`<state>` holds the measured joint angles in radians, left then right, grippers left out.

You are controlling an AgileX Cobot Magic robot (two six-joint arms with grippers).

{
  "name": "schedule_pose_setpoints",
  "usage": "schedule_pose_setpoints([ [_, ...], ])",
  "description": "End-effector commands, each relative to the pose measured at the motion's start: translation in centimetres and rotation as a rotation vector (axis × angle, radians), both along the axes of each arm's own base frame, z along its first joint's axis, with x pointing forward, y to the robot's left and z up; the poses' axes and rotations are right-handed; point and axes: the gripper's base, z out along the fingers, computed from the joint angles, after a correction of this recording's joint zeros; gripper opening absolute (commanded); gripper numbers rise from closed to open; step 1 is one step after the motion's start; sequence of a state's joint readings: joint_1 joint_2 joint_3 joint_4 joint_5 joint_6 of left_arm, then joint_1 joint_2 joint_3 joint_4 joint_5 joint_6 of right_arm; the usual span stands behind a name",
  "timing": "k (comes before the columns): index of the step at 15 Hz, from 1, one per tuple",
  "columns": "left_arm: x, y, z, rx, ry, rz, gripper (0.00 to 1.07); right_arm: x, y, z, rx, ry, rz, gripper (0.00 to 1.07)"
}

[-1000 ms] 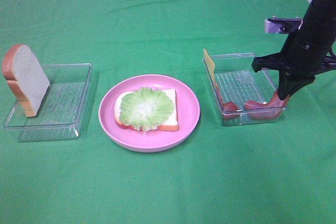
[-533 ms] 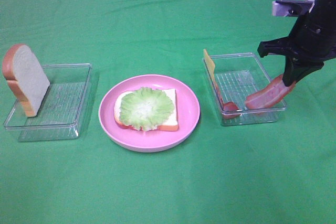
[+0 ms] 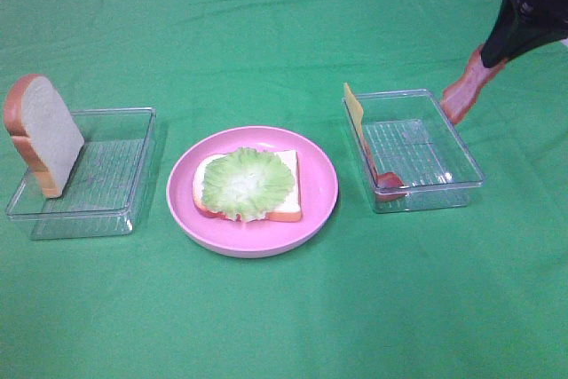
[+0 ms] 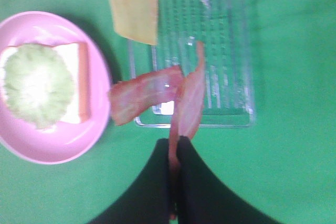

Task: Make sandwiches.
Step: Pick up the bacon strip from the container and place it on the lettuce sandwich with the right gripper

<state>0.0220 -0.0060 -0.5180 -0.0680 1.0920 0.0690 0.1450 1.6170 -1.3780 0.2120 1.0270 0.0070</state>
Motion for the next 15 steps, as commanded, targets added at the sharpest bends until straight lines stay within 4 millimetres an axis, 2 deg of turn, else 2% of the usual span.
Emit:
schedule_pose_setpoints([
  [1,-0.1,0.0,0.0,-0.011,-0.024,-0.003,0.84,-0.3,2.6,2.2,0.121,-0.035,0.11,0.0],
  [2,-0.1,0.0,0.0,-0.011,-0.024,-0.003,0.84,-0.4,3.2,2.5,0.132,-0.047,0.126,0.0],
  [3,-0.1,0.0,0.0,-0.011,-0.024,-0.003,0.84,-1.0,6.4,3.1,0.18,-0.066,0.206,0.0],
  [4,-0.1,0.0,0.0,-0.011,-0.024,-0.003,0.84,-1.3,8.0,3.0,0.211,-0.056,0.239,0.0],
  [9,-0.1,0.0,0.0,-0.011,-0.024,-0.003,0.84,-2.3,15.4,0.0,0.304,-0.004,0.396,0.0],
  [11,-0.1,0.0,0.0,-0.01,-0.027,-0.003,0.84,-2.2,16.8,-1.4,0.316,0.016,0.418,0.0],
  [14,-0.1,0.0,0.0,-0.01,-0.027,-0.003,0.84,-0.9,18.4,-4.5,0.377,0.058,0.413,0.0],
  [15,-0.1,0.0,0.0,-0.01,-0.027,-0.003,0.84,-0.1,19.3,-6.8,0.416,0.093,0.399,0.0],
])
